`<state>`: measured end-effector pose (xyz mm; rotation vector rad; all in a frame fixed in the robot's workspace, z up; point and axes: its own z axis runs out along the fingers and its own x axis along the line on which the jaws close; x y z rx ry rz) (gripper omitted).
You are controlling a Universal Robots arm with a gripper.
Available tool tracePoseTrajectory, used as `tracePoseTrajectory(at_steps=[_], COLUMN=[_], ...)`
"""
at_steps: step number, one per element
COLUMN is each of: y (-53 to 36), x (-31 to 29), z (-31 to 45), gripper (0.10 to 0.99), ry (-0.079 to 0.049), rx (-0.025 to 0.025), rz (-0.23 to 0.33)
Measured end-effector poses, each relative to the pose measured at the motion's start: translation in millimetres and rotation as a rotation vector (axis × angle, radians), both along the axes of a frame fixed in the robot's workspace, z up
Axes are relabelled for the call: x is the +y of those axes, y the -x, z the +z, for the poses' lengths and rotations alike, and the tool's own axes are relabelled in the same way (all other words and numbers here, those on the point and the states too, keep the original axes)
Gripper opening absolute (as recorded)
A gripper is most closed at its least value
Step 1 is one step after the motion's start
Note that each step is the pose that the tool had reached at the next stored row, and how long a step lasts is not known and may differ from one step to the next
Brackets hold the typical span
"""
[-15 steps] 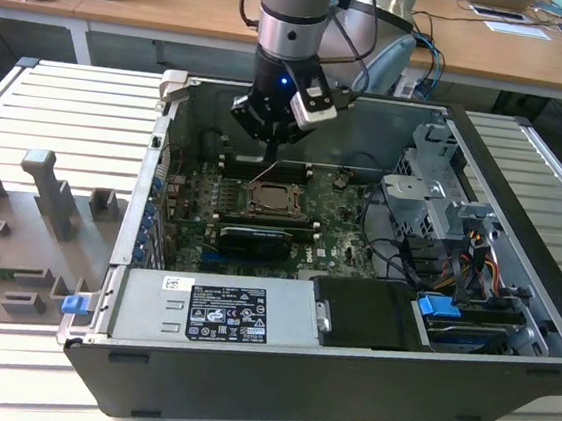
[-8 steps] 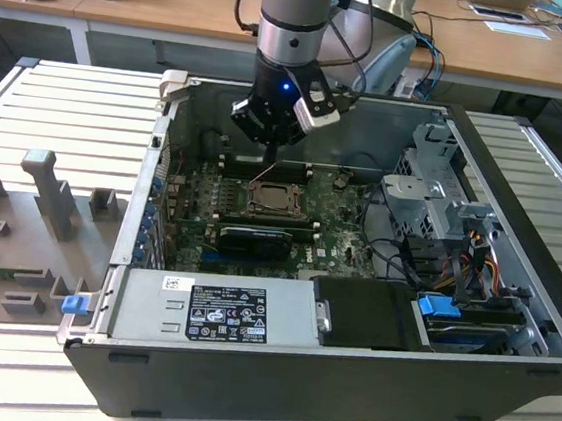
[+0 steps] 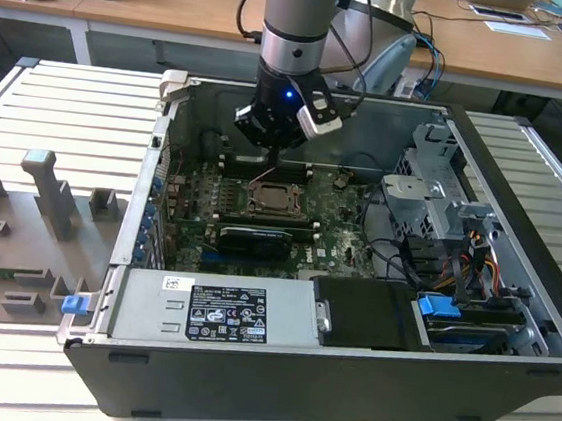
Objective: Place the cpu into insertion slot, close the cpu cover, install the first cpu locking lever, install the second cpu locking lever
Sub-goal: 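Install the first cpu locking lever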
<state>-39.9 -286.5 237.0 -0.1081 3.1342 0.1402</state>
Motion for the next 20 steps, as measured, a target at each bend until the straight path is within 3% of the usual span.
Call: tracePoseTrajectory(at_steps=[2,10,18,20], y=[-1.9,-5.8,-9.7,-10.6], x=[0.0,-0.6,-6.6,-7.1], z=[-1.5,-7.3,-12.2,-13.7], gripper=[0.106,0.106,0.106,0.106], ry=[-0.008,-0.012,-0.052,-0.056], rx=[0.0001,0.0003,0.0001,-0.0001], rz=[0.000,0.000,-0.002,-0.003])
